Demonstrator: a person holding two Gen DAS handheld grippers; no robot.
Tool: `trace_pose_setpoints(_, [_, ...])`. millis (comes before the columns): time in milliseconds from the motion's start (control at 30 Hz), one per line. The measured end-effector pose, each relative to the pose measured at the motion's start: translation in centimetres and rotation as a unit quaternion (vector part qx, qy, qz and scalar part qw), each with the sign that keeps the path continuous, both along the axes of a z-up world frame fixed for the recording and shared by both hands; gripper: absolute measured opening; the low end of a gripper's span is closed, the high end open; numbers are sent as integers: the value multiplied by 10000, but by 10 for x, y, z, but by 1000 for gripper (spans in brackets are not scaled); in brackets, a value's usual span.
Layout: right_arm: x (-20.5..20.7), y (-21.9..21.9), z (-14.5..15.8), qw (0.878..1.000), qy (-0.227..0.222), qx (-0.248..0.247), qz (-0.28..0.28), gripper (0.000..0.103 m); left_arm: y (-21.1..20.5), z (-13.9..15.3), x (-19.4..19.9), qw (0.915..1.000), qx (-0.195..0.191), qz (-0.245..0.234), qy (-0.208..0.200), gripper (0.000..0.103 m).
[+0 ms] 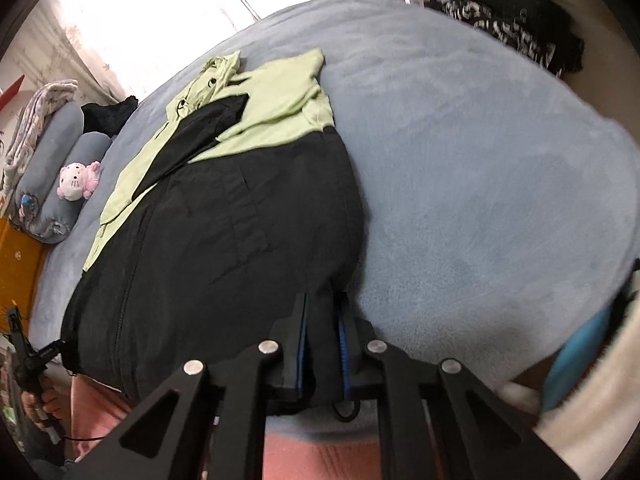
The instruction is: Fold large clothes
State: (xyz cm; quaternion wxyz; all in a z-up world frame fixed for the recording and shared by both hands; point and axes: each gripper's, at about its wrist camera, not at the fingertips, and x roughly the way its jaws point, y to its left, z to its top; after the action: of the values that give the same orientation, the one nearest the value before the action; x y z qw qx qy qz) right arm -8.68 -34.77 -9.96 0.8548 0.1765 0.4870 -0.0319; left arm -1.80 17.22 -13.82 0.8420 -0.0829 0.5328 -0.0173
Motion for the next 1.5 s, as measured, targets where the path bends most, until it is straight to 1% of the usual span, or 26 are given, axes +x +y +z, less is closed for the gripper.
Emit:
trace_pose_setpoints(133, [-8,11,27,9995,-176,-223,126,11,4,20,-10,9999,-79,84,-43,2])
trace_pose_setpoints(300, [-19,20,53,9985,-300,-371,259,11,9,46,-26,9999,-69,-40,-101,2])
trace_pose_setpoints(367, [-27,22,62,9982,-312,-415,312,11,13,58,-39,9999,-90,-119,-86,2])
trace_pose_setpoints(533, [-46,22,77,9981,-312,-425,329,11,19,73,-52,9992,-370,-177,-12,2])
trace_pose_setpoints(600, [-48,23,81,9982,-337,-383,315,11,22,77,-48,9985,-526,-162,-13,2])
trace_pose_setpoints(700, [-41,21,85,9984,-406,-300,243,11,21,81,-42,9974,-717,-82,-77,2])
trace_pose_setpoints(900, [-9,6,104,9964,-830,146,-30,10,21,94,-4,9938,-1070,114,-277,2])
trace_pose_setpoints(1000, [12,3,113,9949,-980,183,-124,10,22,104,22,9910,-1248,245,-425,2])
trace_pose_setpoints(1133, [59,-2,123,9930,-1145,235,-191,10,21,117,68,9870,-1424,432,-613,2])
trace_pose_setpoints(1200, [83,-5,126,9925,-1181,208,-233,8,21,119,94,9861,-1435,479,-689,2])
trace_pose_setpoints(1367, [158,-16,122,9923,-1186,124,-342,8,16,112,172,9859,-1378,609,-727,2])
trace_pose_setpoints(1500, [216,-26,110,9920,-1163,-32,-489,6,16,91,234,9843,-1409,837,-647,2])
